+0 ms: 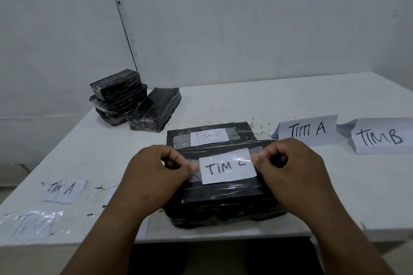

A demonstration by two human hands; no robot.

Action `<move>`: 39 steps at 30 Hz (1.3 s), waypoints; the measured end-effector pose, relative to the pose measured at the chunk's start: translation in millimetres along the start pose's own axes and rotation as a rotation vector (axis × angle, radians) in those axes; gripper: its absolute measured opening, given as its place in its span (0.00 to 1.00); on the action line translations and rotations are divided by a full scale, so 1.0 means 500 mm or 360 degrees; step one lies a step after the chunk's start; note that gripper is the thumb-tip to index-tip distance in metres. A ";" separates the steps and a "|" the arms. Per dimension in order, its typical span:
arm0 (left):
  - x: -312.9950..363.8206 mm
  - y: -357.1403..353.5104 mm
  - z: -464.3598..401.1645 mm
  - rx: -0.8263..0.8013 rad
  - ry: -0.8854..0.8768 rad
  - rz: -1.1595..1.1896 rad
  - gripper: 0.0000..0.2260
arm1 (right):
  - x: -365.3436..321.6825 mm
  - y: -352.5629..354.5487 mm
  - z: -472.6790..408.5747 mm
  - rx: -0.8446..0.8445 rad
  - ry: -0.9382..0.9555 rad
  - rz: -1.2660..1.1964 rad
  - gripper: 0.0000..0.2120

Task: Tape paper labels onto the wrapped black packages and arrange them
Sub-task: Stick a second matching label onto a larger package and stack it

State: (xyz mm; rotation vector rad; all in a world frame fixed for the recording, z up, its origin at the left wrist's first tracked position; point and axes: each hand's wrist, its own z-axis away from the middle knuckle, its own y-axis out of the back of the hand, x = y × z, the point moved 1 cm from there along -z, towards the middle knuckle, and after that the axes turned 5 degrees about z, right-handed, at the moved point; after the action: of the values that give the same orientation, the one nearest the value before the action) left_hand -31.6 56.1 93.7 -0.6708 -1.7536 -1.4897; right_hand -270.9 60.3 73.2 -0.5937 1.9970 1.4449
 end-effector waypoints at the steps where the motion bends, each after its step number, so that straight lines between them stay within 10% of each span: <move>1: -0.002 0.000 -0.001 0.0024 0.0018 0.0037 0.13 | 0.001 -0.001 0.001 0.0004 -0.0006 -0.0007 0.11; 7: 0.002 -0.007 0.011 0.0113 -0.0099 -0.0083 0.17 | 0.001 -0.003 0.006 0.0032 0.0003 -0.0039 0.10; 14: 0.015 -0.048 0.032 0.0050 -0.0880 -0.0400 0.16 | 0.000 -0.009 0.013 0.0098 0.0048 -0.0040 0.10; 21: 0.008 -0.071 0.027 -0.0226 -0.0762 -0.0569 0.26 | 0.003 -0.009 0.014 0.0090 0.0048 -0.0051 0.06; 25: 0.006 -0.072 0.028 -0.0201 -0.0759 -0.0571 0.24 | 0.007 0.008 0.013 0.0113 -0.0056 -0.0256 0.24; 32: 0.003 -0.075 0.028 -0.0167 -0.0812 -0.0604 0.22 | -0.042 -0.017 0.072 -0.0067 0.0526 0.0658 0.26; 39: 0.000 -0.071 0.033 -0.0224 -0.0812 -0.0692 0.22 | -0.035 -0.005 0.076 -0.0400 0.0331 0.0972 0.34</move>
State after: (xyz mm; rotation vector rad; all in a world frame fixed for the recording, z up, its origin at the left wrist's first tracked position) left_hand -62.1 65.5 71.3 -0.8325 -2.3065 -1.8629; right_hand -248.9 95.8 75.0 -0.2415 2.2968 2.0887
